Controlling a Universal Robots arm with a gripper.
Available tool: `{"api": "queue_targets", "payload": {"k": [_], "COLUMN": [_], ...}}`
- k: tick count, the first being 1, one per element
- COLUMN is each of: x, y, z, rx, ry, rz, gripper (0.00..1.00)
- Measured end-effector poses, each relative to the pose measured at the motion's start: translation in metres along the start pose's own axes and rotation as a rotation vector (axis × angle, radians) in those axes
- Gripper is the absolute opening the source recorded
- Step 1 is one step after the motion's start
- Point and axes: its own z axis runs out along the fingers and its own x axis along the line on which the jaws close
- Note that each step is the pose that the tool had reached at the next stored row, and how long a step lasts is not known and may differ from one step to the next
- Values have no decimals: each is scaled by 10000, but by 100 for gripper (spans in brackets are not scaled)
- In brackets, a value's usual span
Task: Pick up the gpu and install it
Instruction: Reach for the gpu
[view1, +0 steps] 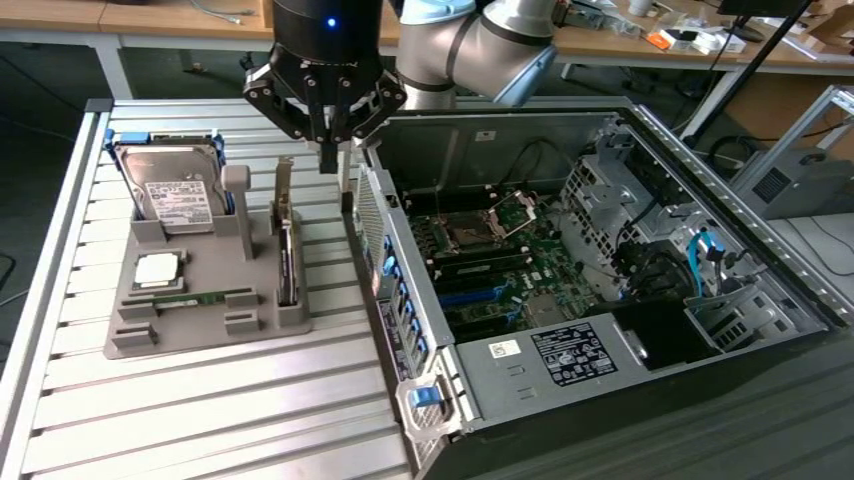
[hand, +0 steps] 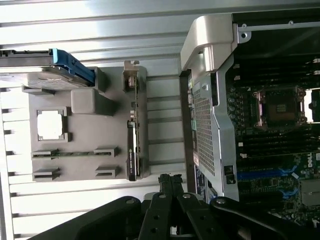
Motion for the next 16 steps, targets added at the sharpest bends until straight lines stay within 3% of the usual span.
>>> {"api": "queue_targets", "payload": {"k": [16], "x": [133], "y": [-10], "z": [-4], "rx": [0], "ry": [0], "rz": [0], "gripper": [11]}}
